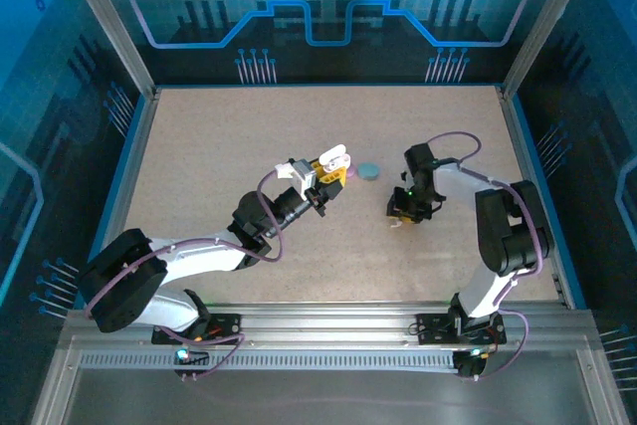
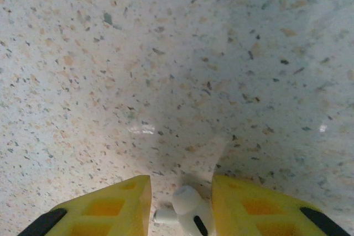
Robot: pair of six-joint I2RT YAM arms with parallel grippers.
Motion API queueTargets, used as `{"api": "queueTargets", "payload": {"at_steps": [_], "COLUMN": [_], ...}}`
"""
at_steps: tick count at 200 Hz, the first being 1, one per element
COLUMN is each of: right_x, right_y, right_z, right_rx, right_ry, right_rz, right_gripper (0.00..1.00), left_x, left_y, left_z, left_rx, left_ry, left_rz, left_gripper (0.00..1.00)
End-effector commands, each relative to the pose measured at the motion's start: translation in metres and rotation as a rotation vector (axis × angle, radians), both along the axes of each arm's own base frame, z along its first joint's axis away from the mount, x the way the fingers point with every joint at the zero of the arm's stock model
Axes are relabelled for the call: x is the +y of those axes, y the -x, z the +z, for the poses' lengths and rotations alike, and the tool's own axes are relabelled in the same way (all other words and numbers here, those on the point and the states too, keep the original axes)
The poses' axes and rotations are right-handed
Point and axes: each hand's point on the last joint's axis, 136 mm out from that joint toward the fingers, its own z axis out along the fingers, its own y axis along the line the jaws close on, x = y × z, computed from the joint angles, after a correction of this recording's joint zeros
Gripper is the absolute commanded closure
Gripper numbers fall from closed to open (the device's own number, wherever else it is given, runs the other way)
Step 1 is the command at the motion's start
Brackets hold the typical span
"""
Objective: Insert the wireless bluetooth earbuds into the charging case
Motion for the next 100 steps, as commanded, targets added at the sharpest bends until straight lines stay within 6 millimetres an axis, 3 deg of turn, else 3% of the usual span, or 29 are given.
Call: {"api": "queueTargets", "payload": {"at_steps": [1, 46, 100], "right_x": [-0.013, -0.013, -0.002], "right_y": [0.011, 0.011, 0.011], "right_z": [0.006, 0.014, 0.006], "right_rx": [0.012, 0.006, 0.055], "right_ry": [0.027, 0.004, 0.003], "right_rz": [-0.038, -0.068, -0.054], "right_gripper": [0.64, 0.58, 0.6], "left_x": [0.006, 0.005, 0.007], "left_y": [0.003, 0.003, 0.003], "left_z": [0.015, 0.014, 0.013], "left_rx": [-0.034, -0.029, -0.03], "left_ry": [0.033, 0.037, 0.035], "left_rz": [0.012, 0.008, 0.013], "left_gripper": [0.77, 0.77, 0.77]}}
